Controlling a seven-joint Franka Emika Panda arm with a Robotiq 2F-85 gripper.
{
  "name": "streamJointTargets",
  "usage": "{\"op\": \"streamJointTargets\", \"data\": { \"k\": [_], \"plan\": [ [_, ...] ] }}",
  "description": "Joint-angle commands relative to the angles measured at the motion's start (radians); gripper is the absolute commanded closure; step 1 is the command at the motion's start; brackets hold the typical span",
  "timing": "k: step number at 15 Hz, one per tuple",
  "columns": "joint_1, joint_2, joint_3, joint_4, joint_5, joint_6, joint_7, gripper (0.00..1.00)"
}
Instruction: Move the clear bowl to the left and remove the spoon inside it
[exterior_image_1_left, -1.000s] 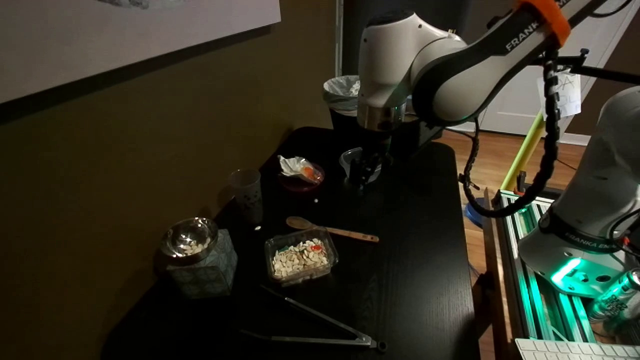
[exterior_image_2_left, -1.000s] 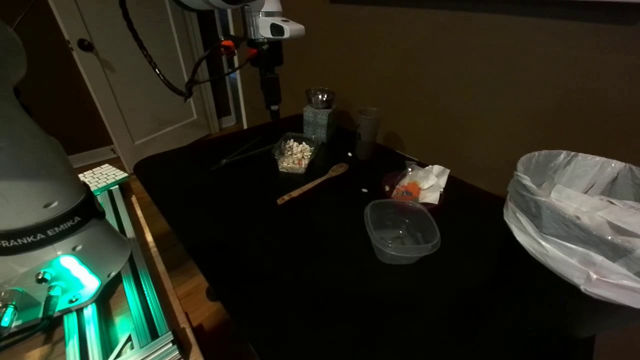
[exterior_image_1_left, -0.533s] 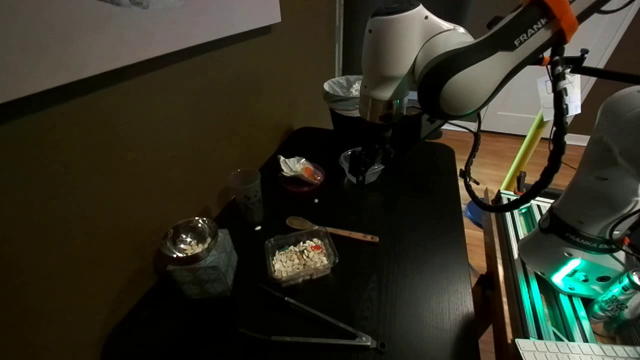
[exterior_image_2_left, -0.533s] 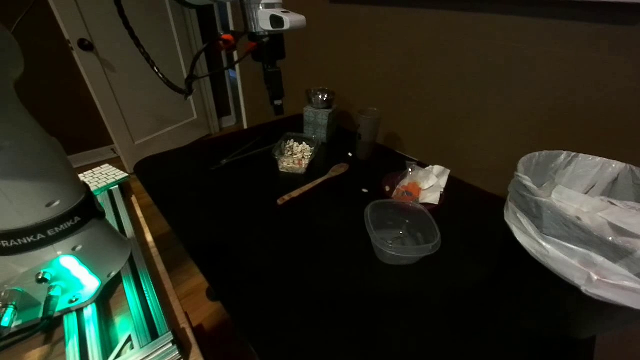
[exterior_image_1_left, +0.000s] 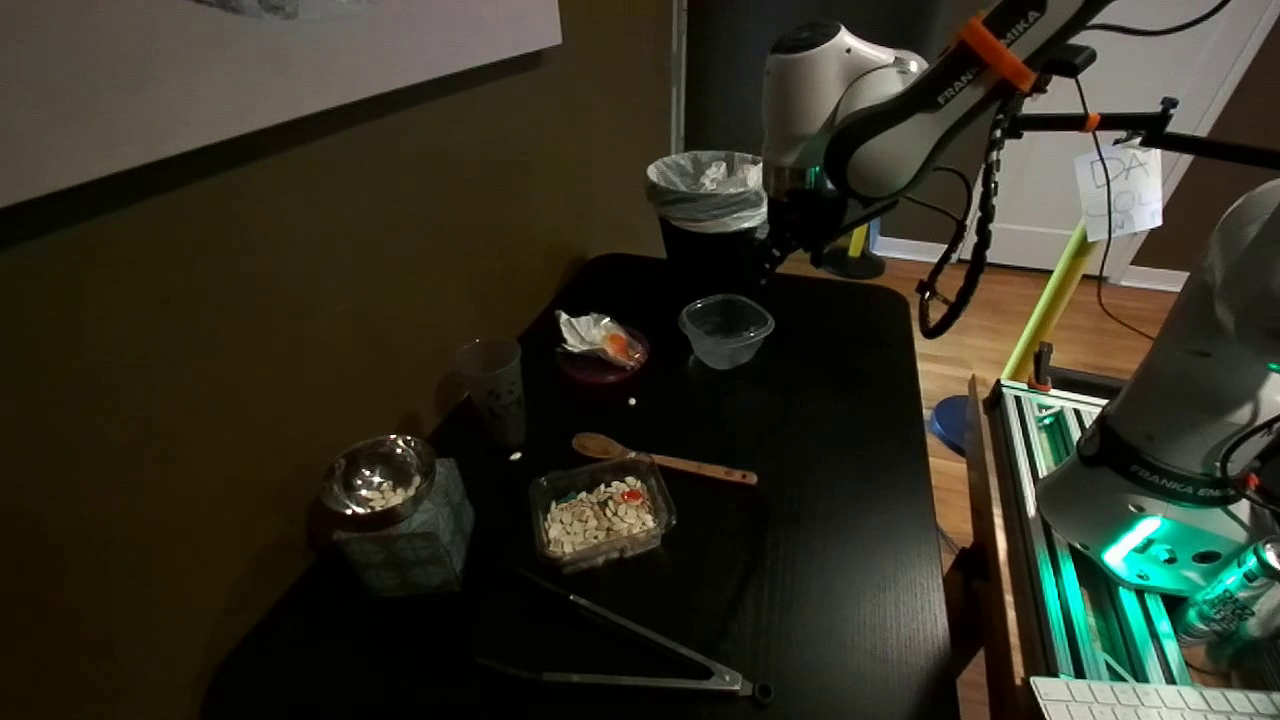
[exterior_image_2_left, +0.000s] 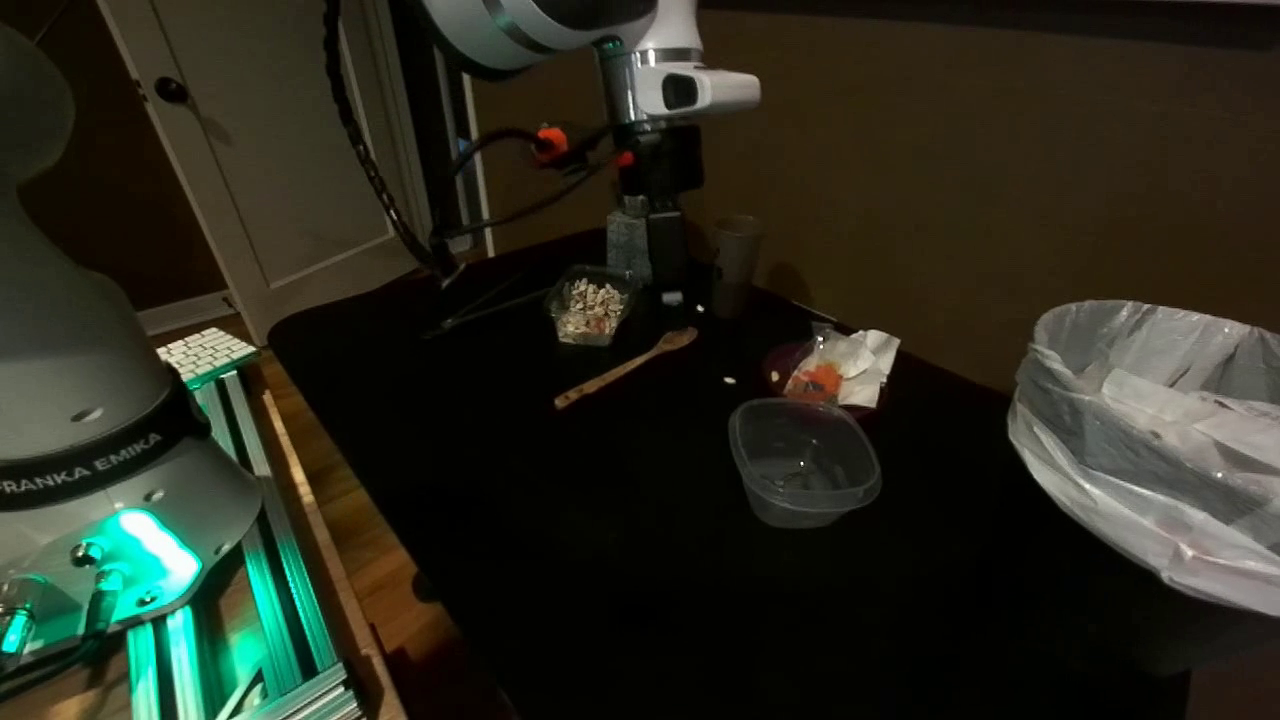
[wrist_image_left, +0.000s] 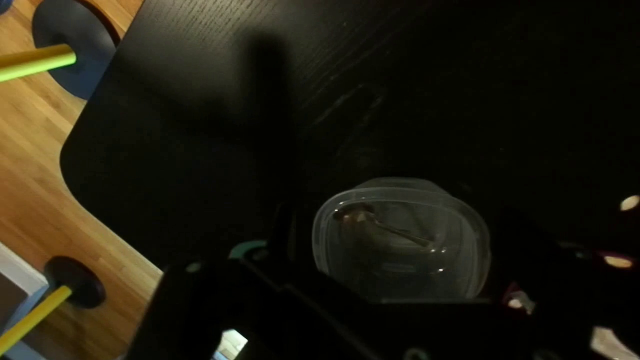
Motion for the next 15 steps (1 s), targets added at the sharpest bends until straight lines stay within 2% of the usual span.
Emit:
{"op": "streamJointTargets", "data": {
  "k": [1,6,7,8,9,10,11,15],
  "plan": [
    [0.031,0.021,-0.053,0.011,-0.002,0.005,-0.007,0.00],
    [0.051,0.012,-0.050,0.013,-0.001,0.004,-0.007,0.00],
    [0.047,0.003,-0.061,-0.006,0.029,0.067,-0.013,0.00],
    [0.041,0.033,-0.069,0.022,0.035,0.077,0.004,0.00],
    [0.032,0.105,-0.080,0.080,0.015,0.092,0.004,0.00],
    [0.038,0.176,-0.095,0.130,0.060,0.119,-0.068,0.00],
    [0.039,0.245,-0.101,0.193,0.018,0.104,-0.035,0.00],
    [0.095,0.454,-0.127,0.395,0.077,0.058,-0.137,0.00]
  ]
}}
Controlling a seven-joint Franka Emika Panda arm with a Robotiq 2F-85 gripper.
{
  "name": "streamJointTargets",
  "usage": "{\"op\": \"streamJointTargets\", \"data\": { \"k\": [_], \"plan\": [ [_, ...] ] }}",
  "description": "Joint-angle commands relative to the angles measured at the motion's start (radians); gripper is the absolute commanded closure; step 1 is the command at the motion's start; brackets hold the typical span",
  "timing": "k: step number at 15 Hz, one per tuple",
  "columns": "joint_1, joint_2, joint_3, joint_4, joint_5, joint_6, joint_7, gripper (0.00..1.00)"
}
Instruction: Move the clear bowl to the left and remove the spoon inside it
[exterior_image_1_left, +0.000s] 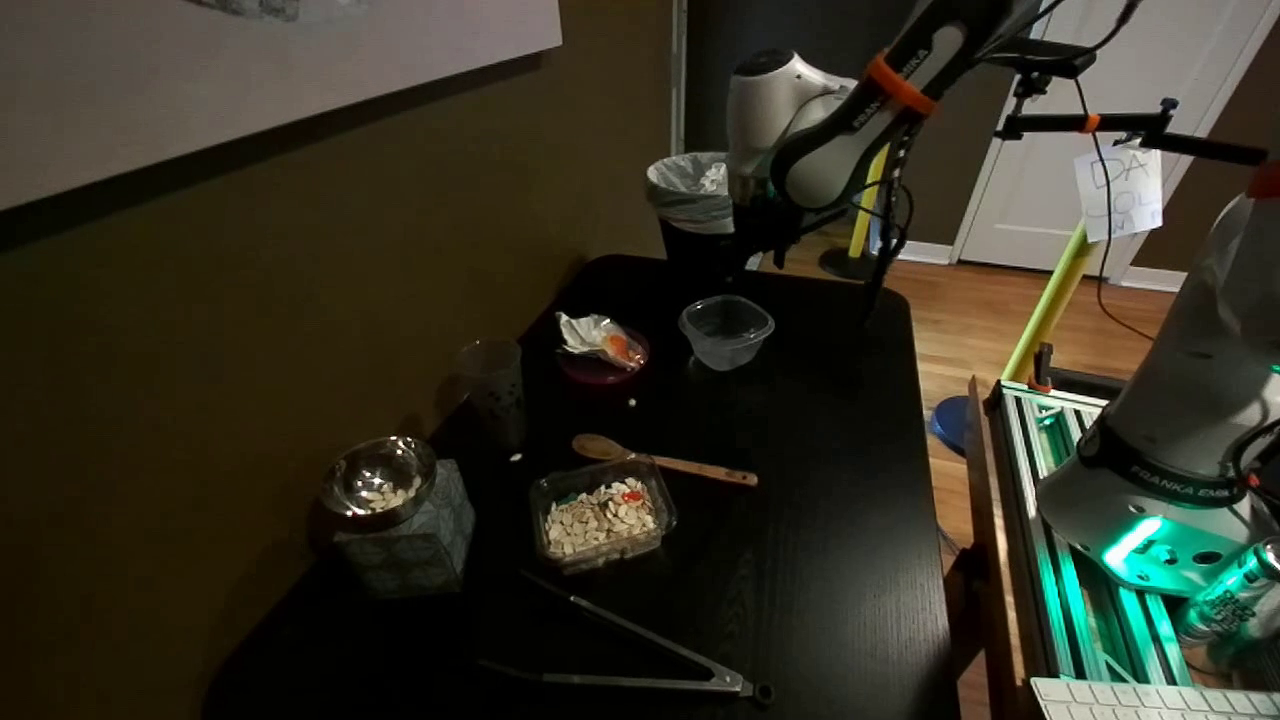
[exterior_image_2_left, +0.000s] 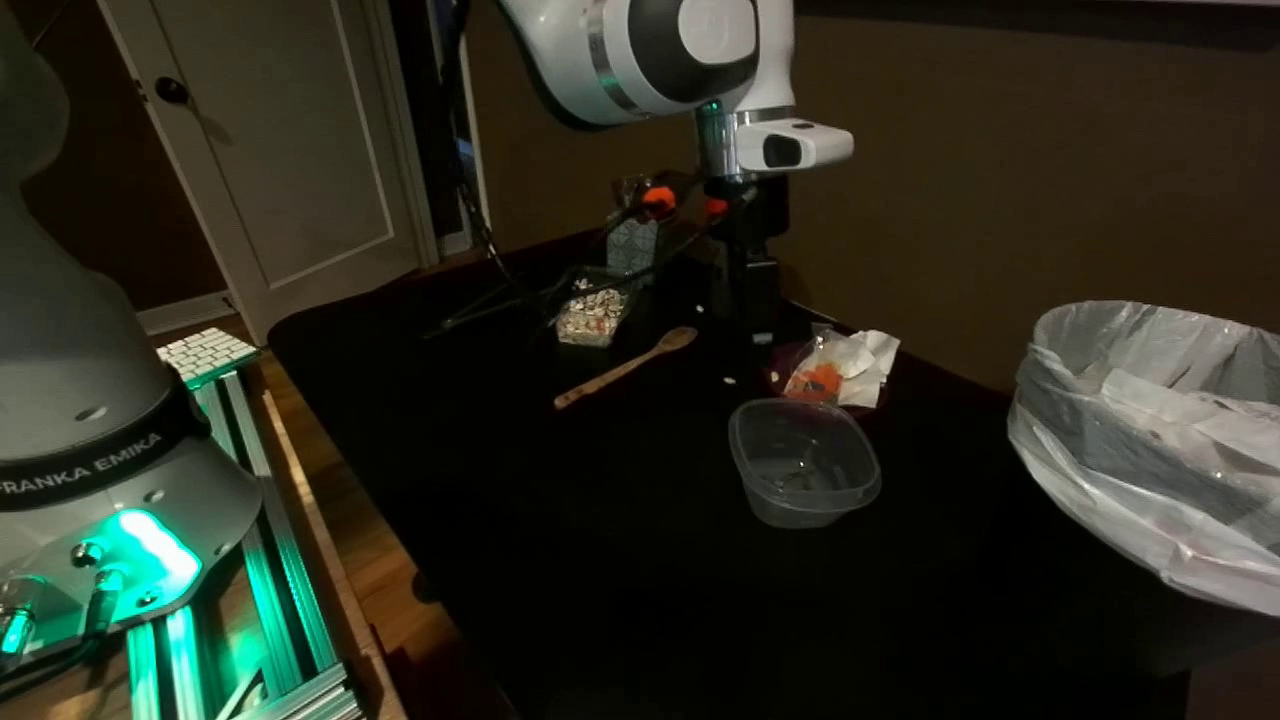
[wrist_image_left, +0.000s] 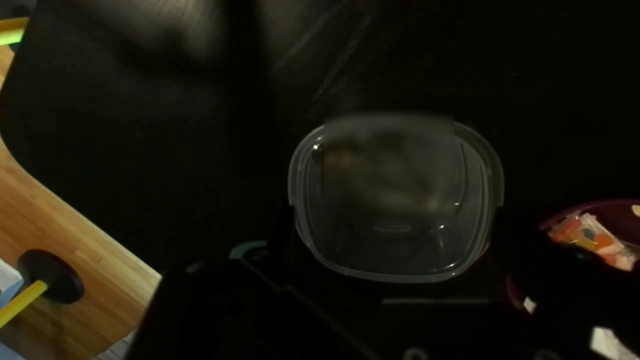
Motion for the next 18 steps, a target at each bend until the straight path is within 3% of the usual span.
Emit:
{"op": "streamJointTargets", "data": {
  "k": [1,3,9,10,12,18],
  "plan": [
    [0.072,0.254,-0.030,0.235,0.062,-0.039,-0.087,0.00],
    [0.095,0.372,-0.035,0.357,0.110,-0.055,-0.155,0.00],
    [0.069,0.603,-0.050,0.592,0.289,-0.160,-0.347,0.00],
    [0.065,0.626,-0.052,0.616,0.307,-0.175,-0.365,0.25],
    [0.064,0.660,-0.057,0.659,0.327,-0.207,-0.393,0.32],
    [0.092,0.610,-0.033,0.652,0.332,-0.267,-0.489,0.81]
  ]
}}
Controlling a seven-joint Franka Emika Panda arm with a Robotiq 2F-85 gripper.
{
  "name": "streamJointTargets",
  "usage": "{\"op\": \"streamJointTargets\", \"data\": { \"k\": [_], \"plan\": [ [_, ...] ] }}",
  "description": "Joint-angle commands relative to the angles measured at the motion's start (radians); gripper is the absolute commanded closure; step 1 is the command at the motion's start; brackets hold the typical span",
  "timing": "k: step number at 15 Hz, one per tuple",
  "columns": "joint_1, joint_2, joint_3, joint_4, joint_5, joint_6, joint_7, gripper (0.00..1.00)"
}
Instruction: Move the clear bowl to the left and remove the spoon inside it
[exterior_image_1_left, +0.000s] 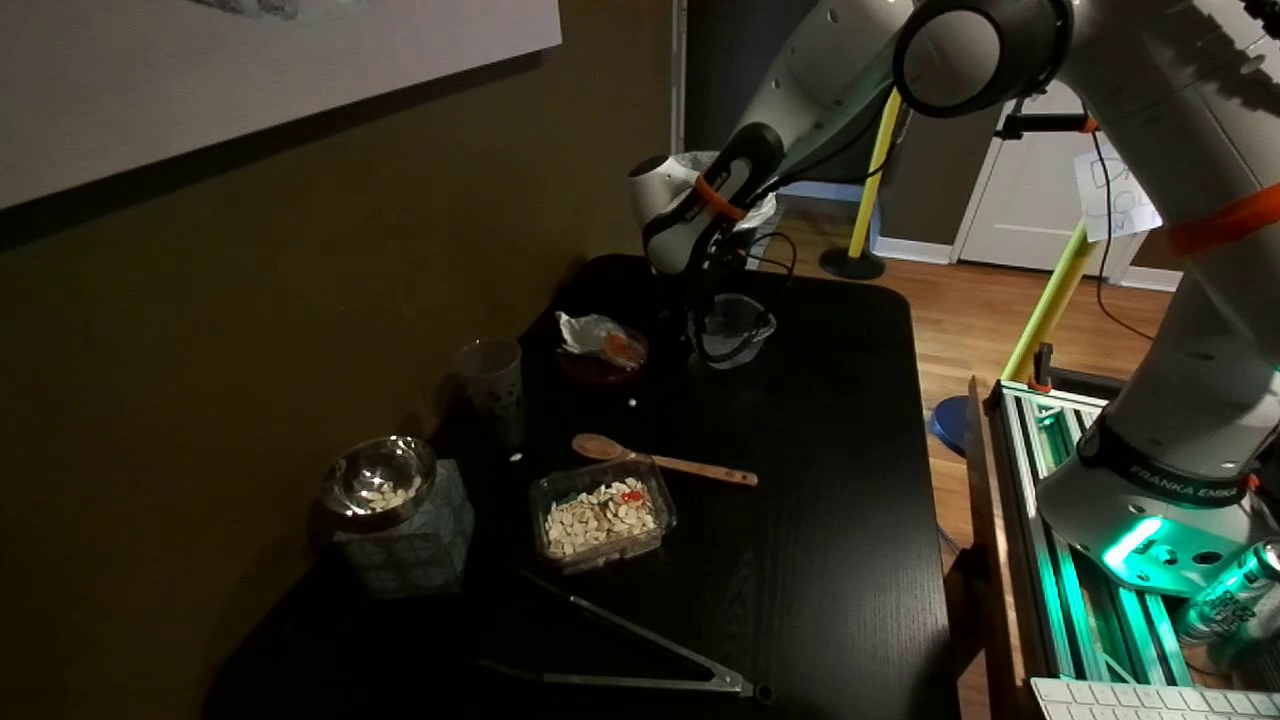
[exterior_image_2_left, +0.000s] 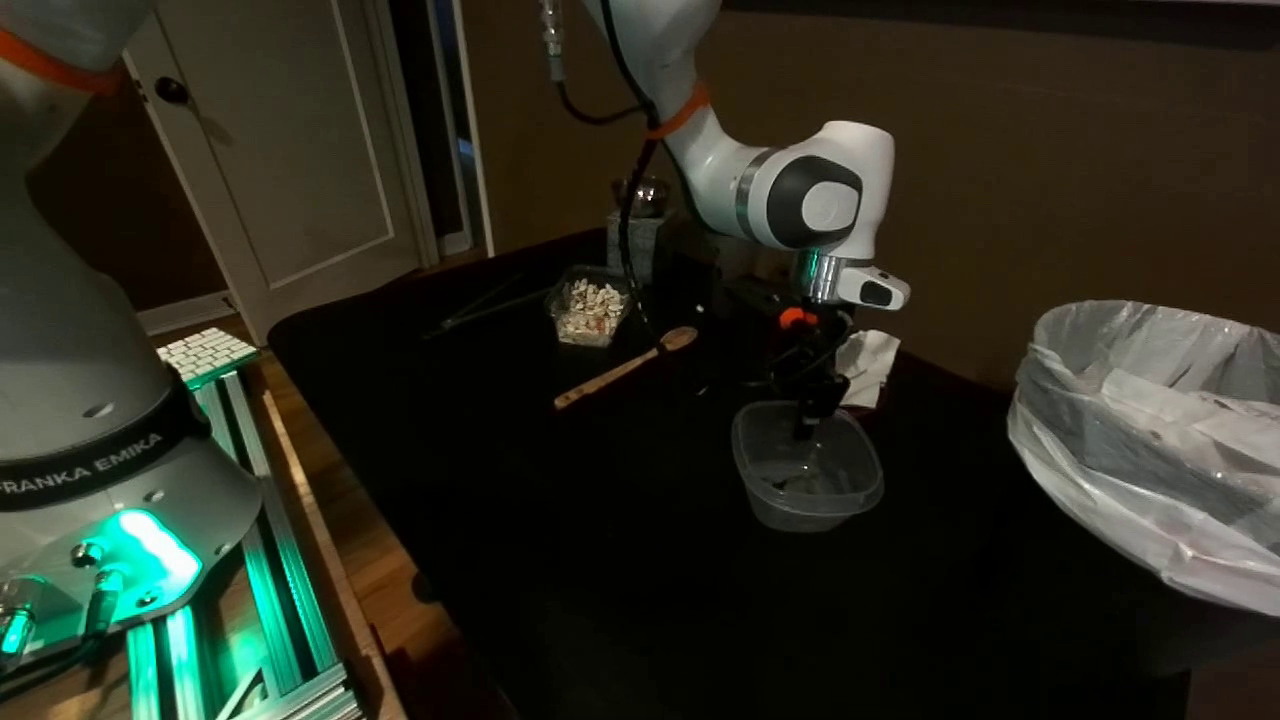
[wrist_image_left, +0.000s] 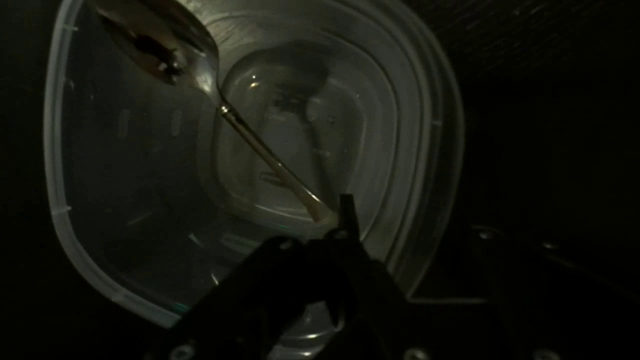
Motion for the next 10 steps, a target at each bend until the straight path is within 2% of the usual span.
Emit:
{"op": "streamJointTargets", "data": {
  "k": [1,3,6,7,9,10],
  "plan": [
    [0.024,-0.048,0.019,-0.013,0.025,-0.069,-0.083,0.88],
    [0.027,-0.074,0.035,-0.027,0.036,-0.098,-0.114,0.99],
    [0.016,-0.128,0.059,-0.066,0.071,-0.138,-0.155,0.97],
    [0.020,-0.163,0.052,-0.102,0.072,-0.131,-0.151,1.00],
    [0.027,-0.271,0.028,-0.214,0.061,-0.087,-0.131,0.98],
    [0.035,-0.145,0.030,-0.072,0.053,-0.122,-0.123,0.98]
  ]
}}
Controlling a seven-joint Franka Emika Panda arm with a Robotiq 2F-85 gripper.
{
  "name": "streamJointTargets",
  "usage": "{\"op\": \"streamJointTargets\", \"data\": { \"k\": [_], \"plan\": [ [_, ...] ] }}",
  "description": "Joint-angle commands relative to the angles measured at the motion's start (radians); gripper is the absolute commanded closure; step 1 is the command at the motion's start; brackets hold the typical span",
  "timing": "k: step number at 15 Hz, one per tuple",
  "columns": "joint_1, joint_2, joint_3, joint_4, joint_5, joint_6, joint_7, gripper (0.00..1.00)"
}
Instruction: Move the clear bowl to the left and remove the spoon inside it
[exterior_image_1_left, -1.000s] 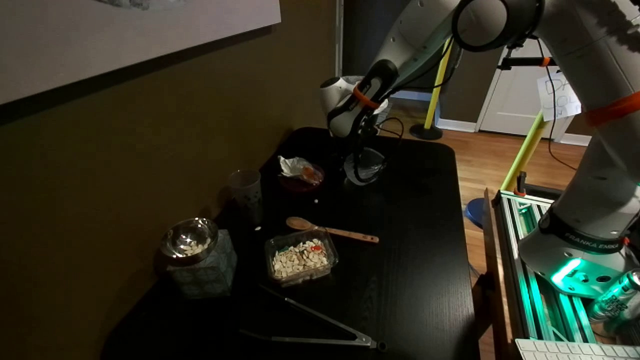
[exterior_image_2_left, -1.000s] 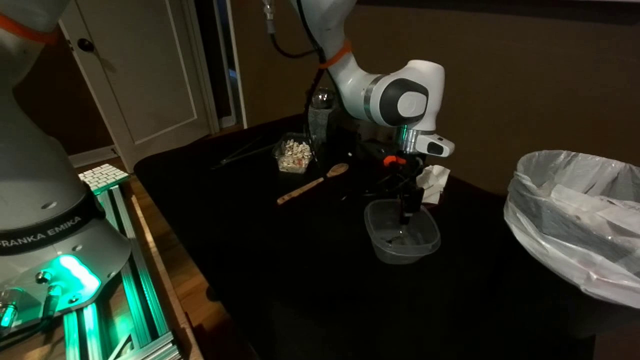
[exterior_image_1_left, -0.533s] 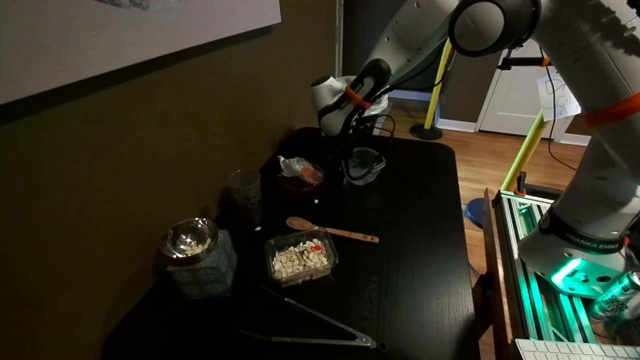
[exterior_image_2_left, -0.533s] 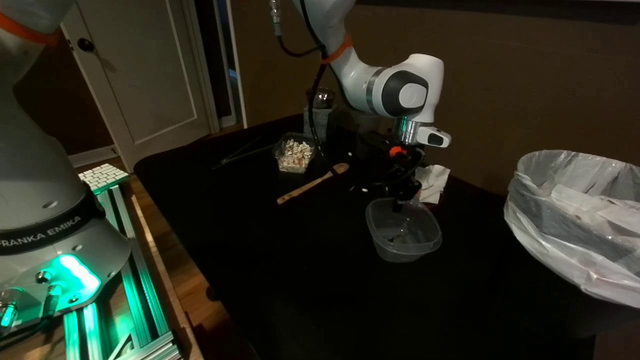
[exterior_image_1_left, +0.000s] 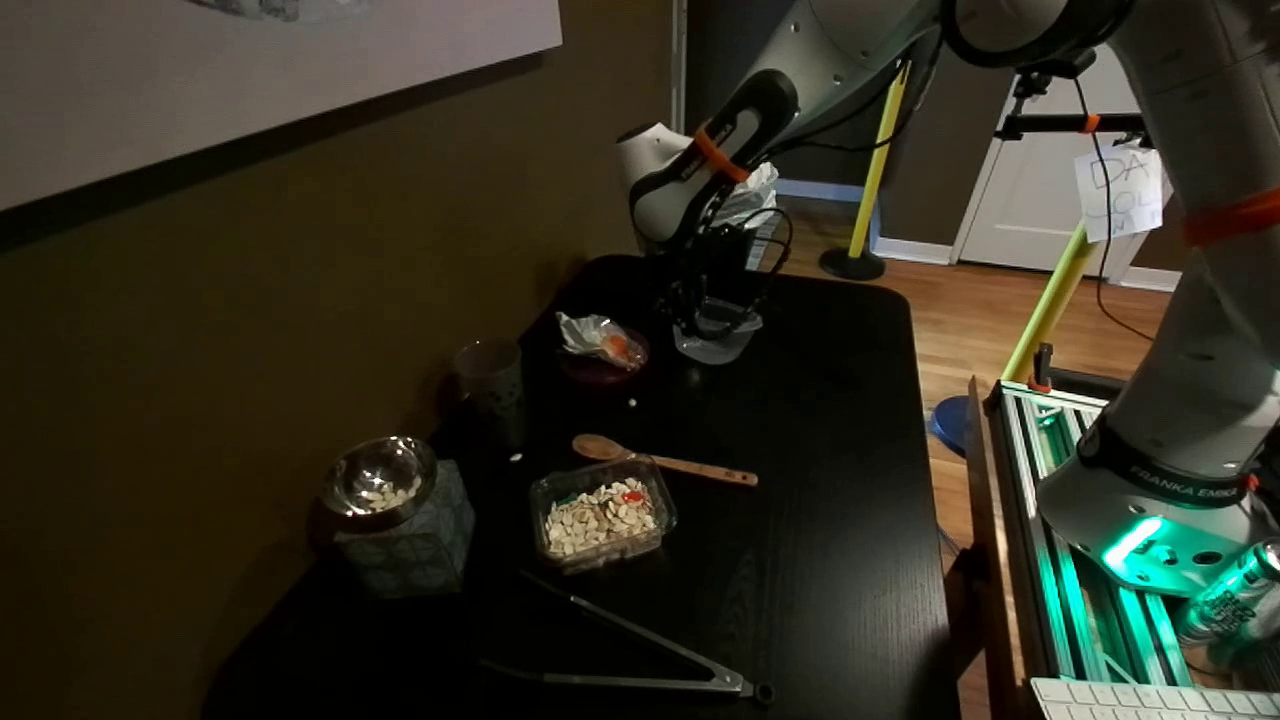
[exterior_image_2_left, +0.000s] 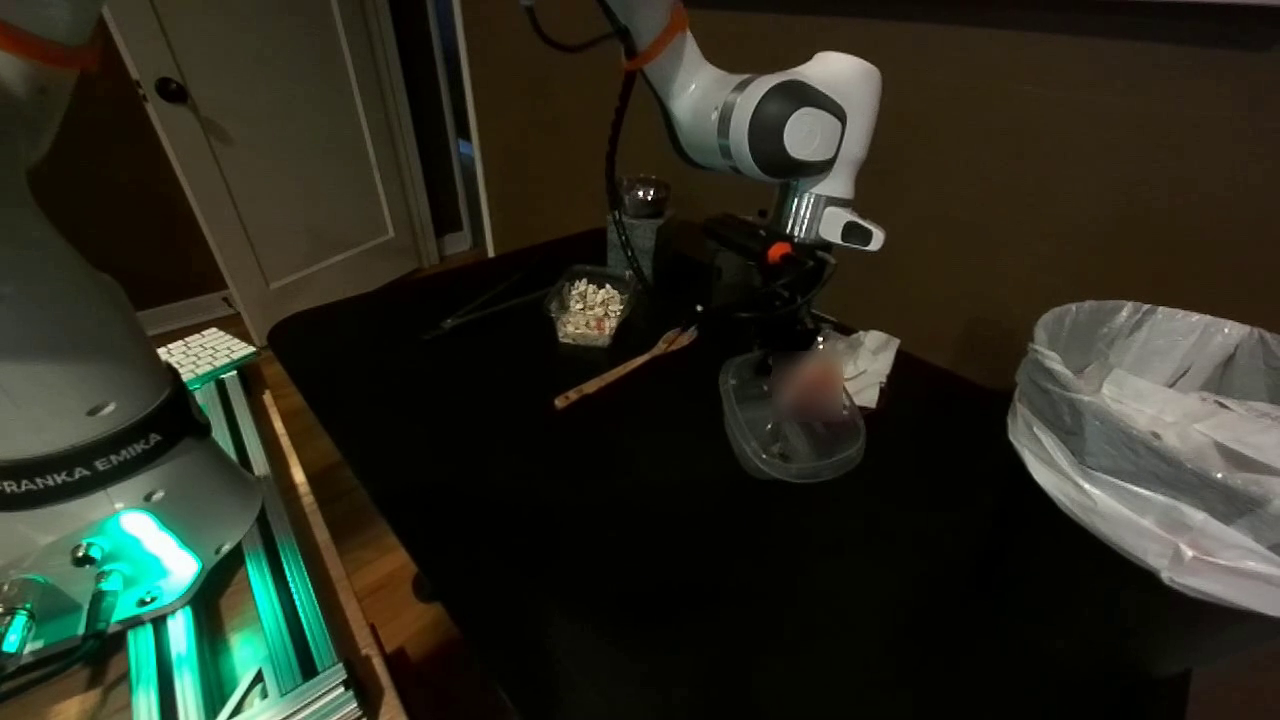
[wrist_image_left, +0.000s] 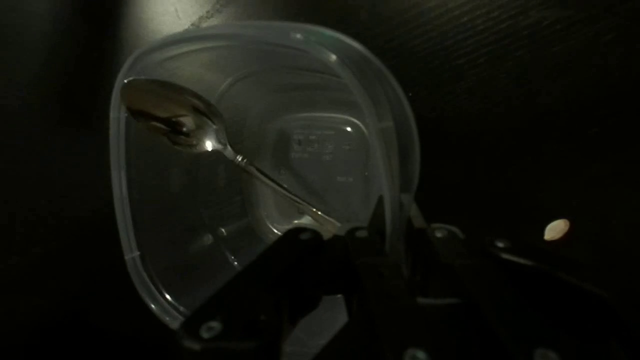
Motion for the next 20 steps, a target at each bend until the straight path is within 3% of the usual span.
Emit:
{"op": "streamJointTargets", "data": {
  "k": [1,3,4,7,12,17,20],
  "plan": [
    [0.007,-0.023,-0.012,-0.016,0.007,-0.002,-0.005,0.93],
    [0.008,-0.025,-0.013,-0.013,0.007,-0.002,-0.005,0.93],
    [0.009,-0.017,-0.013,-0.010,0.007,-0.002,-0.005,0.98],
    [0.053,0.012,-0.021,-0.006,-0.039,-0.004,0.023,0.98],
    [0.206,-0.045,-0.038,-0.172,-0.211,0.040,0.124,0.98],
    [0.373,-0.056,-0.082,-0.234,-0.448,0.025,0.295,0.98],
    [0.403,-0.052,-0.101,-0.233,-0.589,0.009,0.303,0.98]
  ]
}}
